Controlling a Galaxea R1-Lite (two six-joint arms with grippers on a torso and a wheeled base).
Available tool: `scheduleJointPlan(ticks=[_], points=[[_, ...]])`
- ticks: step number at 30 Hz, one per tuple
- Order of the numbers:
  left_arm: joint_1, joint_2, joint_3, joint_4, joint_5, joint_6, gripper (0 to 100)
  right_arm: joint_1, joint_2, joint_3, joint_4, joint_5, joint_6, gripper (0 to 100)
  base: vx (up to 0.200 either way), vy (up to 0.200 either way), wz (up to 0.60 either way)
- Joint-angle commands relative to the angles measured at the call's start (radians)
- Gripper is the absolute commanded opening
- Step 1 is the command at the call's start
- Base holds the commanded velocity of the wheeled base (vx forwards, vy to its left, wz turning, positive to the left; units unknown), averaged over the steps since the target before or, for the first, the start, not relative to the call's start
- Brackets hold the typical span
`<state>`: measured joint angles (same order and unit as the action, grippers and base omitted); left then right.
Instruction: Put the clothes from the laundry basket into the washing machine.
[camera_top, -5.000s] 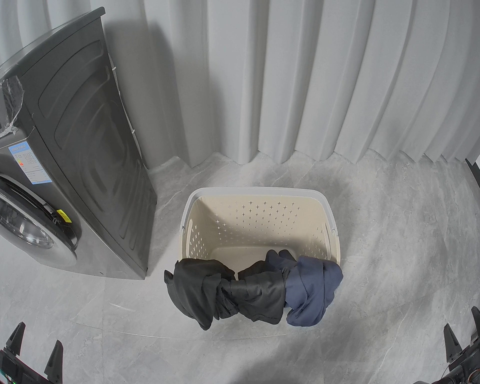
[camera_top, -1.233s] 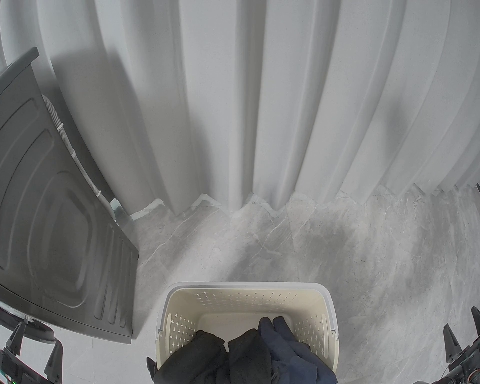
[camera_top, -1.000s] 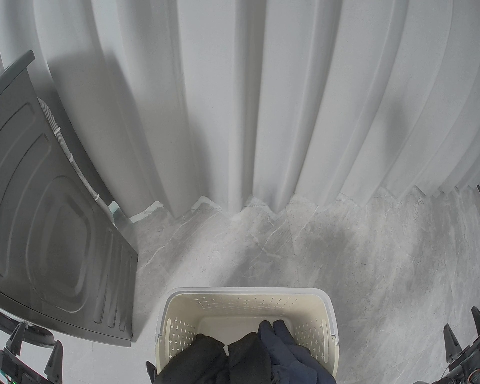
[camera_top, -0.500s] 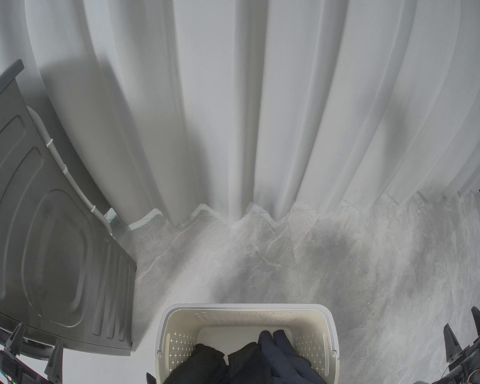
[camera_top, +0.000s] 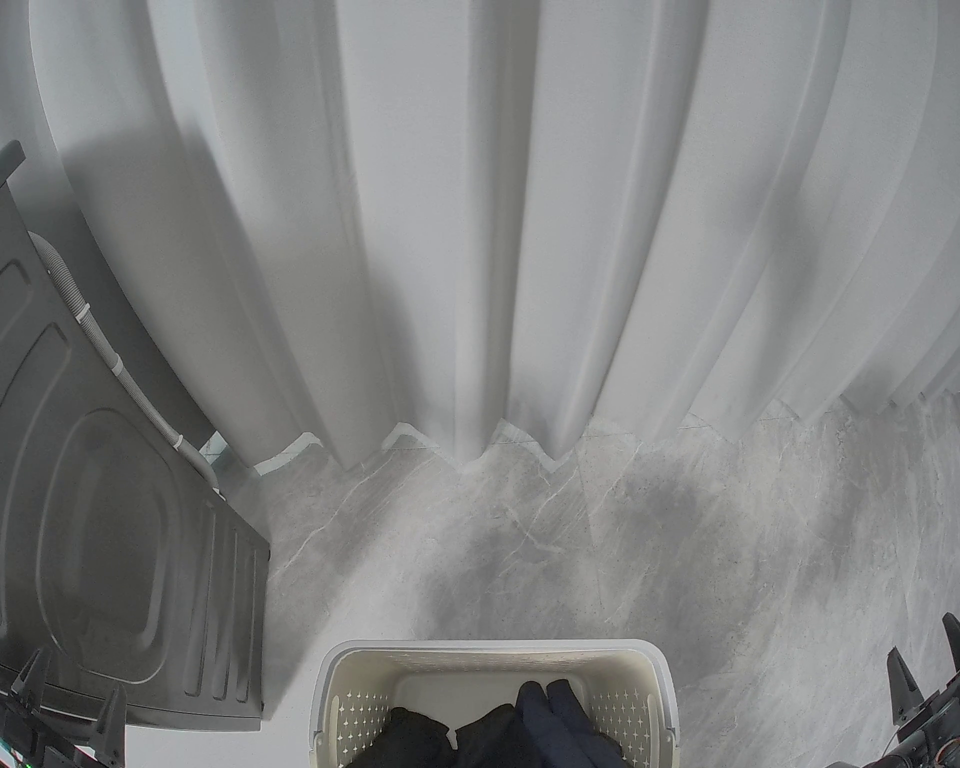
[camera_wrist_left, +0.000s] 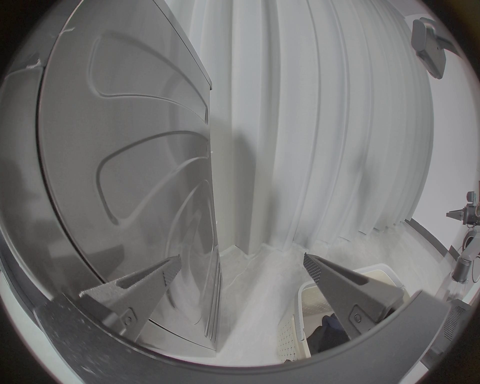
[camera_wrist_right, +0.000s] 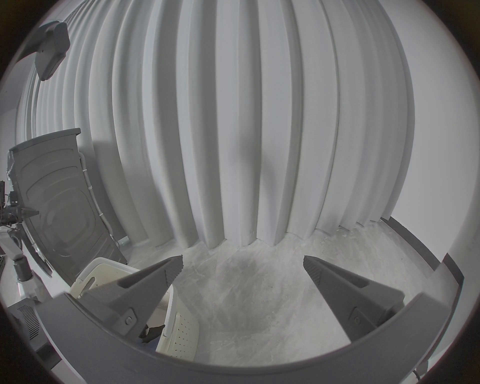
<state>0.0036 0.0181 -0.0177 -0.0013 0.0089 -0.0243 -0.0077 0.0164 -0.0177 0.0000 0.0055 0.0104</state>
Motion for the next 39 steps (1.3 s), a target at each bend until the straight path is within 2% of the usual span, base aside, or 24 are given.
scheduleJointPlan(ticks=[1,39], points=[[0.001,-0.013,0.018,0.000,0.000,0.000,100,0.000,-0.004,0.018,0.000,0.001,0.000,100,0.000,0.000,0.00],[0.001,-0.013,0.018,0.000,-0.001,-0.002,100,0.002,-0.004,0.018,0.002,0.001,0.000,100,0.000,0.000,0.00]])
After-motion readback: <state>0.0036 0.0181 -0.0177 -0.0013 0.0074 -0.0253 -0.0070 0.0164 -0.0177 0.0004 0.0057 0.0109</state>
